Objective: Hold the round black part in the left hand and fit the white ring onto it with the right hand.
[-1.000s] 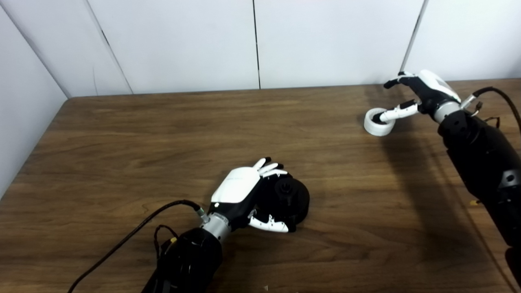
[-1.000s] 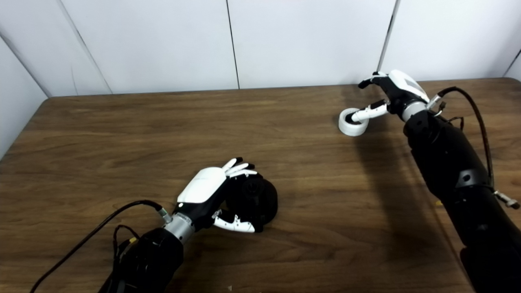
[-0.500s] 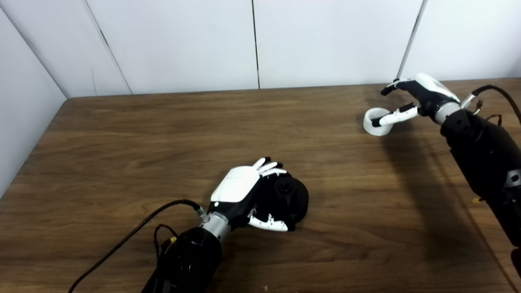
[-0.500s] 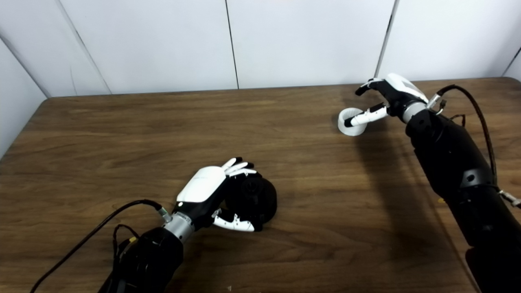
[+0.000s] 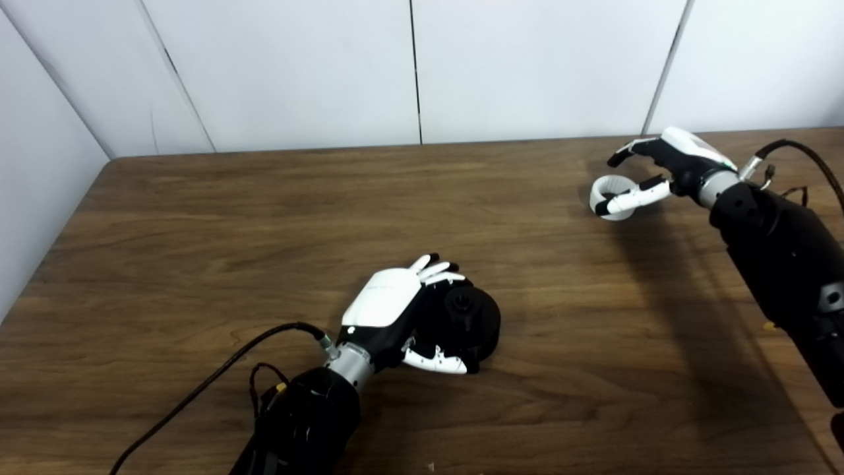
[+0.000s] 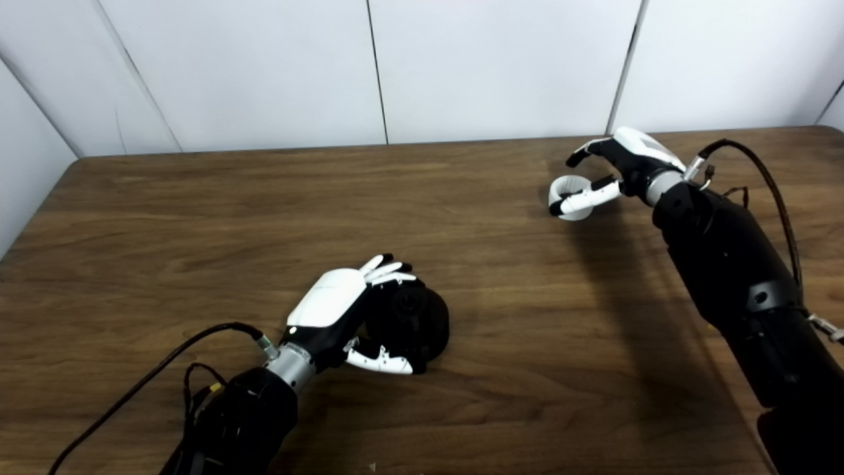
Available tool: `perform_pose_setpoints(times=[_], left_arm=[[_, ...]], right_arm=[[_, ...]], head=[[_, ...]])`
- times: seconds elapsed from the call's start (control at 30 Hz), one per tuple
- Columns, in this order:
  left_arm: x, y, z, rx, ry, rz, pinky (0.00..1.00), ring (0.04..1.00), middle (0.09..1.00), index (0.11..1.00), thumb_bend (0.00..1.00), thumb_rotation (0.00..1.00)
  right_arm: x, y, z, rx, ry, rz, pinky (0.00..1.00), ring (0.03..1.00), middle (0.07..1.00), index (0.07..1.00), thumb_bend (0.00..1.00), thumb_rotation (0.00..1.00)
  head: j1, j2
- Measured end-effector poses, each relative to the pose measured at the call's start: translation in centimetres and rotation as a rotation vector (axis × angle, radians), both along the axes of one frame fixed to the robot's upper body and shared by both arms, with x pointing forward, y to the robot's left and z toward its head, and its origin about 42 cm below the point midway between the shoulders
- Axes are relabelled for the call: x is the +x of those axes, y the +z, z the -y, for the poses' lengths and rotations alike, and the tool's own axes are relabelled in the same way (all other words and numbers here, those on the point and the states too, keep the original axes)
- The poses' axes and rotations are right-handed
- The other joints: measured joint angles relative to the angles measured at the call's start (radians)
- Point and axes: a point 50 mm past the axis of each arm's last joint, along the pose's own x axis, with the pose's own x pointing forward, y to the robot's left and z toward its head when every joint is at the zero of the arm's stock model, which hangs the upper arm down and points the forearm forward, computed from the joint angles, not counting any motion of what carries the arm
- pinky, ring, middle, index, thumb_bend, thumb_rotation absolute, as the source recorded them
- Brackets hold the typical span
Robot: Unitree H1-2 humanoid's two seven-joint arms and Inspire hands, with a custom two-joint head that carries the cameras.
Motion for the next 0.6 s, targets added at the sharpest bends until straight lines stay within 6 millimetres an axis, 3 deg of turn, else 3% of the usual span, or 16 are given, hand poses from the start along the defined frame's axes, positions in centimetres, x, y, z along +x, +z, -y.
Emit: perform_pose_setpoints(times=[0.17, 0.6], left_arm=[[0.0, 0.0, -0.1, 0.0, 0.002, -0.002, 0.86, 0.991, 0.923, 0.782, 0.89, 0.38], [0.1, 0.0, -0.2, -0.01, 0.0, -0.013, 0.86, 0.998, 0.925, 0.783, 0.89, 0.36]], right_arm=[[-0.2, -1.3, 0.3, 0.005, -0.019, -0.027, 0.87, 0.974, 0.923, 0.766, 0.93, 0.41], [0.0, -1.5, 0.6, 0.04, -0.04, -0.015, 0.84, 0.967, 0.928, 0.772, 0.92, 0.4]], head=[[0.002, 0.002], [0.009, -0.002]])
